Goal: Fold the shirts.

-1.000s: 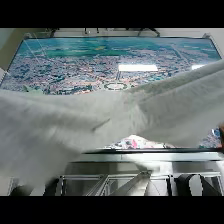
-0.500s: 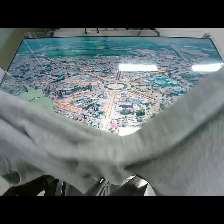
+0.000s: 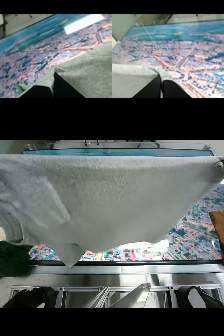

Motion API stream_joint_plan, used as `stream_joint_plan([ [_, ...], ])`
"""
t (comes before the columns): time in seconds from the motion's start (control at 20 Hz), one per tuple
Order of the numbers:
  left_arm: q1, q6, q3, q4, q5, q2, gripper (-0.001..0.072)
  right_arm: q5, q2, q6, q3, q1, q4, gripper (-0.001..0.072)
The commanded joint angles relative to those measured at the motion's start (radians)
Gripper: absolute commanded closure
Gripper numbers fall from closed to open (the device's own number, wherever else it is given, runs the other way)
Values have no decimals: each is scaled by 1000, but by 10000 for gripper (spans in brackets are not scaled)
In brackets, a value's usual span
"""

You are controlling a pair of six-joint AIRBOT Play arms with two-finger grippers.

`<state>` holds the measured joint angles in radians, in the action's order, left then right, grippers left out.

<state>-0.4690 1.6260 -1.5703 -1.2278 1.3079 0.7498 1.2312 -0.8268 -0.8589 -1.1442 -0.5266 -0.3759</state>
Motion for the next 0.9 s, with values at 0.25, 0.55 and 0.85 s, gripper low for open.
stream_joint_plan([
  [0.25, 1047, 491, 21, -1338, 172, 388, 684, -58, -126, 27, 37, 56, -58, 694],
  [0.55, 963, 493, 20, -1339, 297, 584, 684, -163, -208, 35, 37, 247, -53, 694],
  [0.85, 792, 526, 20, -1363, 456, 503, 685, -104, -85, -10, 37, 248, -44, 694],
])
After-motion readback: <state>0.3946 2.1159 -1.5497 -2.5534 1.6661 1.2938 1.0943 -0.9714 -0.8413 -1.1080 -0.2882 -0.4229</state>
